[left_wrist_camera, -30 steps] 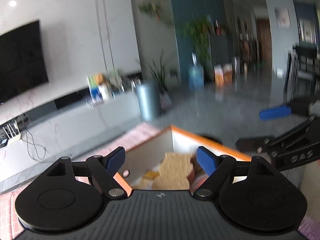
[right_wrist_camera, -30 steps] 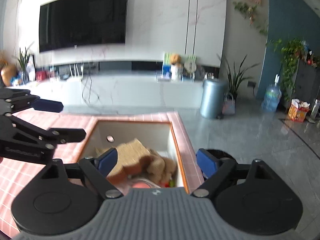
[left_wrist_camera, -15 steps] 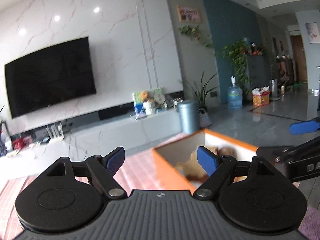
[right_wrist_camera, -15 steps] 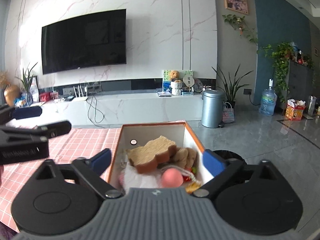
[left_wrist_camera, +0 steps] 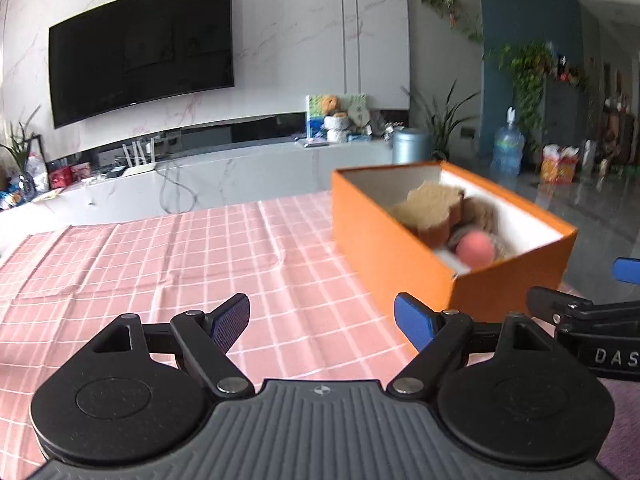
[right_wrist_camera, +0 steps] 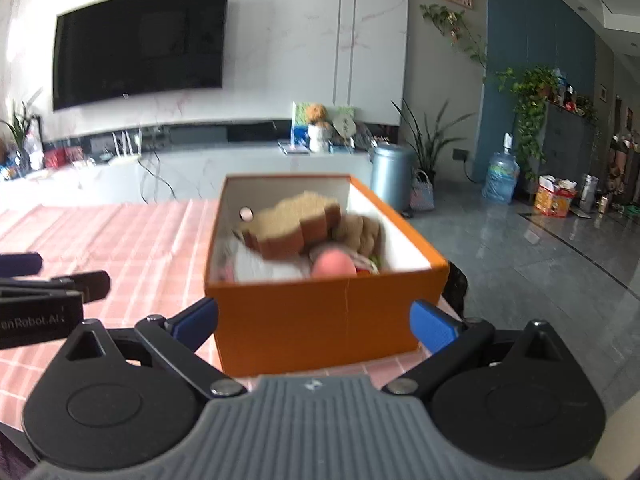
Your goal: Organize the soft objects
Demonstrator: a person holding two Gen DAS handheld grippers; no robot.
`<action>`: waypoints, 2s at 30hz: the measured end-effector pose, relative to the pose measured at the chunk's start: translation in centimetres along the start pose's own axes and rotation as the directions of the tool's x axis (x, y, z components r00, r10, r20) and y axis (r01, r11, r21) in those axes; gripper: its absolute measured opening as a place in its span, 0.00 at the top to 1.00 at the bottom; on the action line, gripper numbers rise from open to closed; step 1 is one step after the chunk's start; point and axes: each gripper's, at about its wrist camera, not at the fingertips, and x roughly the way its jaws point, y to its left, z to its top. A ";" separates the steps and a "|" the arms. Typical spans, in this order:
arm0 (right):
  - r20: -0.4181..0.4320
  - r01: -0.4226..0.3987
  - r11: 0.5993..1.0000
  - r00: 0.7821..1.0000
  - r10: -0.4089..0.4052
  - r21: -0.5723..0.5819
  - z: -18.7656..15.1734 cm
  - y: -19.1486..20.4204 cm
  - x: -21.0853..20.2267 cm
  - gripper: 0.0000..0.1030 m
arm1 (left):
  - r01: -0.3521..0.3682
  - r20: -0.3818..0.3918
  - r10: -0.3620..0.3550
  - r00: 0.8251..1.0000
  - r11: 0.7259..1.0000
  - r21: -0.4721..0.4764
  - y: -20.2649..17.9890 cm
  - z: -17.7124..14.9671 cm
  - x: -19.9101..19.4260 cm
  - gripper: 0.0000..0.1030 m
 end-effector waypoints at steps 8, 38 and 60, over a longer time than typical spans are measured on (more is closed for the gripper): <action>-0.052 0.038 0.999 0.998 -0.038 -0.004 -2.5 0.9 1.3 0.03 | 0.018 -0.043 -0.017 0.999 1.000 0.010 0.0 -2.8 0.1 0.07; -0.054 0.001 1.000 0.999 -0.002 -0.010 -2.9 2.1 0.9 0.02 | 0.005 -0.048 -0.004 0.999 1.000 0.011 0.0 -2.8 -0.8 0.07; -0.060 0.037 0.999 0.997 -0.038 -0.014 -3.0 2.0 0.8 0.02 | 0.009 -0.049 -0.009 0.999 1.000 0.002 -0.2 -2.6 -1.4 0.07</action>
